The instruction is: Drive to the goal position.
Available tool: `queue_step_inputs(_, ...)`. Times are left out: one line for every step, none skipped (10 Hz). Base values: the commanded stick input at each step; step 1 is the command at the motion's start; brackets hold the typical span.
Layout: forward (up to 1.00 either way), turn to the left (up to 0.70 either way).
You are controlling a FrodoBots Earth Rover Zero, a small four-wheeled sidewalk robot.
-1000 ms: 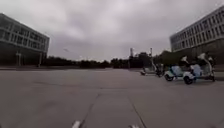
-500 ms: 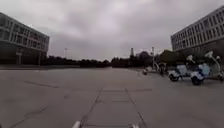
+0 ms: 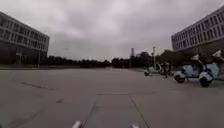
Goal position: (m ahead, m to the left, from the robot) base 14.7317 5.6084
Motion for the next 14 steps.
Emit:
queue_step_inputs(0.7,0.0)
queue_step_inputs(0.7,0.0)
queue_step_inputs(0.7,0.0)
queue_step_inputs(0.7,0.0)
queue_step_inputs(0.7,0.0)
queue_step_inputs(0.7,0.0)
queue_step_inputs(0.7,0.0)
queue_step_inputs(0.7,0.0)
queue_step_inputs(0.7,0.0)
queue_step_inputs(0.7,0.0)
queue_step_inputs(0.7,0.0)
queue_step_inputs(0.7,0.0)
queue_step_inputs(0.7,0.0)
queue_step_inputs(0.7,0.0)
